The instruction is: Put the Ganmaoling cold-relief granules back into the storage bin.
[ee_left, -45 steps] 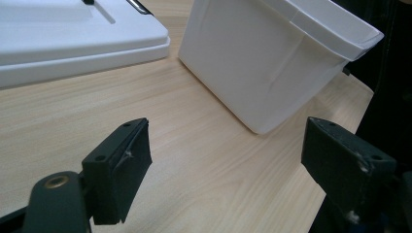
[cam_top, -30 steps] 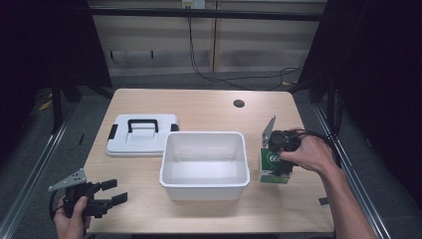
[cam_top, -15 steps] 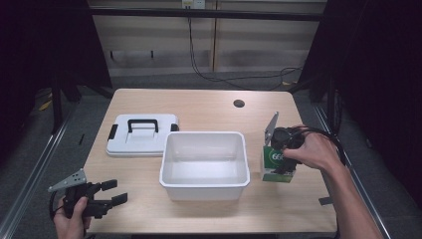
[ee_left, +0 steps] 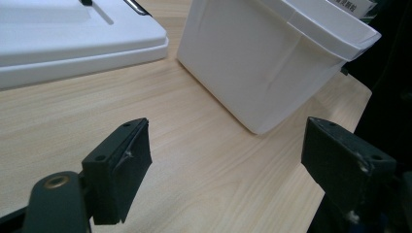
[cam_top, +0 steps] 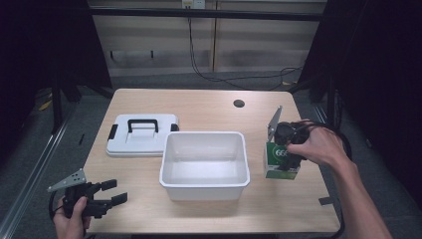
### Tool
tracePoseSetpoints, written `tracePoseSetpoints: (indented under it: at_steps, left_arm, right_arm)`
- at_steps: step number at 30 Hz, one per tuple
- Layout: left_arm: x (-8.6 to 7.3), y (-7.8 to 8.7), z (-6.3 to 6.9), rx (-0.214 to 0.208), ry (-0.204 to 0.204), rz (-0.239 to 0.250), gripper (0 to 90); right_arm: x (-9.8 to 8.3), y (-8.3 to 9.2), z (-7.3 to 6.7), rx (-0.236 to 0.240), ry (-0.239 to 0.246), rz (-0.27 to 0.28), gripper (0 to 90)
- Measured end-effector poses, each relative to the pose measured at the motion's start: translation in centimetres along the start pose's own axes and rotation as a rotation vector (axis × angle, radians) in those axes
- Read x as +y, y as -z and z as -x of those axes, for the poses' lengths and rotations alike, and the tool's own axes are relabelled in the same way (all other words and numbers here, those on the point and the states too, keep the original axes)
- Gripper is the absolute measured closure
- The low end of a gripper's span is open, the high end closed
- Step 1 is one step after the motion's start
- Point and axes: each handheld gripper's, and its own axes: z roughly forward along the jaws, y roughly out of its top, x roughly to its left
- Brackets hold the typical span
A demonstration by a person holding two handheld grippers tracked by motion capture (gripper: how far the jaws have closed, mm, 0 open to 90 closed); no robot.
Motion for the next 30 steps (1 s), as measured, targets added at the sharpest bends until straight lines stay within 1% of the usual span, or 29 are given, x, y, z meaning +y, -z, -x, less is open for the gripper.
tracePoseSetpoints:
  at_steps: [2,3,4,6,9,10,11,12,16,18,19,21,22,25,30]
  left_arm:
    - [0.0,0.0,0.0,0.0,0.0,0.001,18.2]
    - [0.0,0.0,0.0,0.0,0.0,0.001,18.2]
    - [0.0,0.0,0.0,0.001,0.0,0.001,18.2]
    - [0.0,0.0,0.0,0.001,0.0,0.001,18.2]
    - [0.0,0.0,0.0,0.0,0.001,0.0,18.2]
    - [0.0,0.0,0.0,-0.001,0.0,0.001,18.2]
    - [0.0,0.0,0.0,-0.001,0.0,0.001,18.2]
    - [0.0,0.0,0.0,-0.001,0.0,0.001,18.2]
    - [0.0,0.0,0.0,-0.002,0.001,0.0,18.2]
    - [0.0,-0.1,0.0,0.0,0.002,-0.001,18.2]
    - [0.0,-0.1,0.0,0.0,0.002,-0.001,18.2]
    - [0.0,-0.1,0.0,0.0,0.002,-0.001,18.2]
    - [0.0,-0.1,0.0,0.0,0.001,-0.002,18.2]
    - [0.0,0.0,0.0,0.0,0.0,-0.001,18.2]
    - [0.0,-0.1,0.1,-0.002,0.003,-0.004,18.2]
  right_arm:
    - [0.1,0.3,0.1,-0.01,0.019,-0.003,16.0]
    - [0.1,0.3,0.1,-0.01,0.019,-0.003,16.0]
    - [0.3,0.8,0.0,-0.012,0.015,-0.012,16.0]
    - [0.5,1.2,0.1,-0.018,0.026,-0.003,16.0]
    - [0.6,1.7,0.1,-0.019,0.024,0.002,16.0]
    - [0.6,2.2,0.1,-0.024,0.028,0.006,16.0]
    - [0.6,2.3,0.0,-0.026,0.027,0.018,16.0]
    - [0.6,2.4,0.0,-0.027,0.034,0.019,16.1]
    - [0.5,2.9,-0.1,-0.034,0.038,0.016,16.1]
    - [0.4,3.3,-0.3,-0.03,0.031,0.014,16.1]
    - [0.4,3.4,-0.3,-0.03,0.04,0.02,16.1]
    - [0.4,3.6,-0.4,-0.029,0.035,0.02,16.1]
    - [0.4,4.0,-0.3,-0.032,0.043,0.021,16.1]
    - [0.4,4.4,-0.4,-0.035,0.037,0.021,16.1]
    - [0.8,5.6,-0.5,-0.048,0.038,0.034,16.1]
